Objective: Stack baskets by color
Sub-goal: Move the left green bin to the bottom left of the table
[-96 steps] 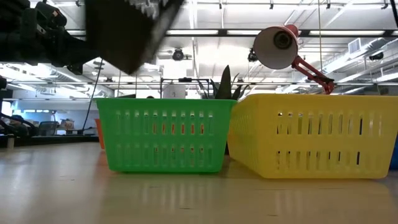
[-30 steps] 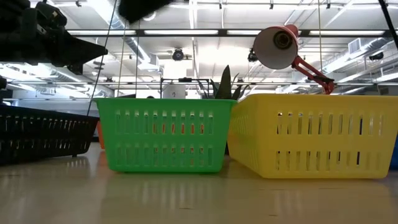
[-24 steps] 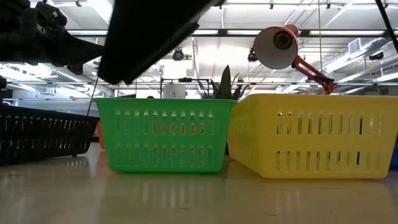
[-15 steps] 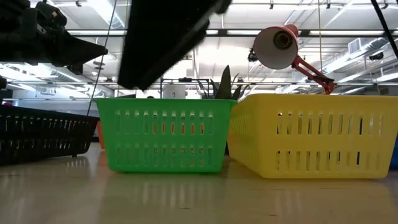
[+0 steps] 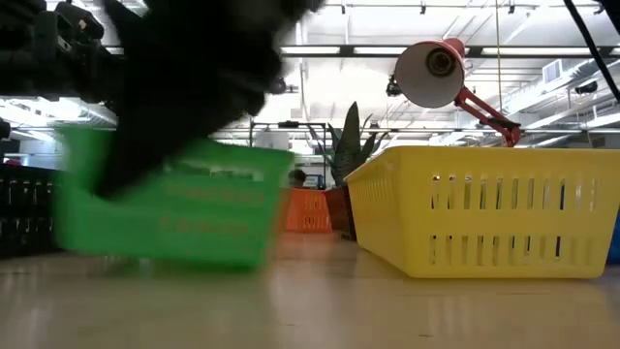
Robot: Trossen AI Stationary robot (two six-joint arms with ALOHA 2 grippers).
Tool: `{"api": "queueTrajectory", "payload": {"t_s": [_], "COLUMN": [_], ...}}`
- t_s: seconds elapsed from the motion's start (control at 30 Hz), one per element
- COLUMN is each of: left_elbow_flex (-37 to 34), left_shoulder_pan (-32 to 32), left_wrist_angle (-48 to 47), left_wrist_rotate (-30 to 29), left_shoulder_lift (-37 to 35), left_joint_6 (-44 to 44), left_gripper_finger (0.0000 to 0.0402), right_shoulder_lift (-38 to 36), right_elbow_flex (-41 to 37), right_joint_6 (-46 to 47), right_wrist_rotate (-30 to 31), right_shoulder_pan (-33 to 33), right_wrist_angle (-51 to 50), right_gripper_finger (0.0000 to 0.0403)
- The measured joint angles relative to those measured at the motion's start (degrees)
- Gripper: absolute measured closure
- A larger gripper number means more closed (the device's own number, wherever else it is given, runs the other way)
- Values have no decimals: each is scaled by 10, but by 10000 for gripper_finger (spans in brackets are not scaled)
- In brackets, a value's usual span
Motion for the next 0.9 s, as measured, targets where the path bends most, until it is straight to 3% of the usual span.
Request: {"api": "queueTrajectory", "payload": {"t_s": [0.1,0.3,0.43,0.67,0.9], "left_elbow_flex": [0,0,0,0,0], "left_shoulder_pan": [0,0,0,0,0], "left_wrist_angle": [0,0,0,0,1], "left_wrist_rotate": [0,0,0,0,0], "left_shoulder_lift": [0,0,0,0,0], "left_joint_6": [0,0,0,0,0], "left_gripper_finger": [372,365,369,376,368], "right_shoulder_lift": [3,5,6,23,43], "right_elbow_flex": [1,0,0,2,0], "right_joint_6": [-17,-1,-6,-34,-32], "right_wrist_rotate": [-12,-5,-50,-63,-65], "right_shoulder_pan": [-8,-39,-61,-74,-73], "right_wrist_angle": [57,59,80,147,209], "right_gripper_finger": [396,396,396,396,372]}}
